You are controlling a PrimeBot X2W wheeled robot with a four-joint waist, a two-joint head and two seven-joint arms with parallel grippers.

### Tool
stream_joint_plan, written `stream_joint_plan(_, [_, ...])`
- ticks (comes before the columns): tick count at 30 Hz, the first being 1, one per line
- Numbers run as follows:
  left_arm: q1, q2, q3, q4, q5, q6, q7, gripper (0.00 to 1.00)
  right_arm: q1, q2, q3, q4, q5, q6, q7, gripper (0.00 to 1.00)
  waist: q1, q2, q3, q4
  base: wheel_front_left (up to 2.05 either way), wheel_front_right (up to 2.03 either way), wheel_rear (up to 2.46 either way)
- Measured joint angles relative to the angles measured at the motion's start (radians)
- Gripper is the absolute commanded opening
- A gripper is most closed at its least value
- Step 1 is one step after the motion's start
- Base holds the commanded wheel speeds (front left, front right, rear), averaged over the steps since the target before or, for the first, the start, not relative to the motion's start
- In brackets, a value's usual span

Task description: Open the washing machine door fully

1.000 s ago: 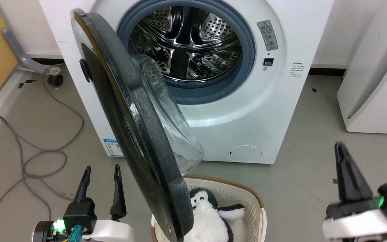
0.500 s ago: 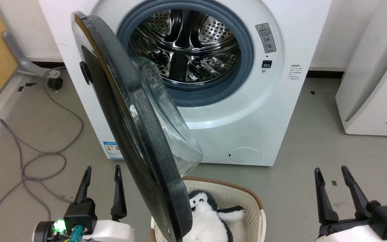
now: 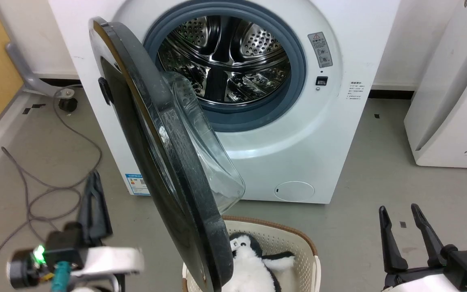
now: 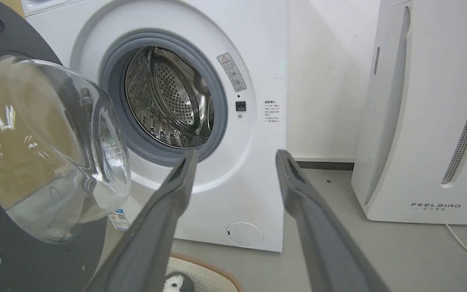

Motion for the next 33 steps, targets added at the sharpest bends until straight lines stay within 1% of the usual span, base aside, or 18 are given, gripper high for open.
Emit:
stream_joint_plan(6, [-0.052, 0.0, -0.026, -0.166, 0.003, -0.027, -0.001, 0.0, 0.002, 0.0, -0.001, -0.001, -0.015, 0.0, 0.0, 1.0, 0.0, 0.0, 0.002, -0.002, 0.0, 0.0, 0.0])
stream_joint_plan(11, [-0.086, -0.002, -0.115, -0.28, 0.019, -0.053, -0.001, 0.0, 0.003, 0.0, -0.001, -0.001, -0.018, 0.0, 0.0, 1.0, 0.0, 0.0, 0.003, -0.003, 0.0, 0.0, 0.0])
stream_joint_plan(16, [-0.1, -0.002, -0.217, -0.347, 0.035, -0.078, -0.001, 0.0, 0.008, 0.001, -0.001, -0.001, -0.019, 0.0, 0.0, 1.0, 0.0001, 0.0, 0.003, -0.004, 0.0, 0.0, 0.0])
stream_joint_plan(23, [-0.1, -0.004, -0.384, -0.389, 0.052, -0.12, -0.001, 0.0, 0.015, 0.001, -0.002, -0.001, -0.028, 0.0, 0.0, 1.0, 0.0, 0.0, 0.001, 0.002, 0.0, 0.0, 0.0])
stream_joint_plan(29, [-0.093, -0.004, -0.503, -0.374, 0.062, -0.149, -0.001, 0.0, 0.015, 0.001, -0.003, 0.0, -0.041, 0.0, 0.0, 1.0, 0.0, 0.0, 0.002, 0.014, 0.0, 0.0, 0.0])
stream_joint_plan(33, [-0.073, 0.0, -0.566, -0.349, 0.062, -0.16, -0.001, 0.0, 0.015, 0.001, -0.005, 0.0, -0.041, 0.0, 0.0, 1.0, 0.0, 0.0, 0.004, 0.024, 0.0, 0.0, 0.0])
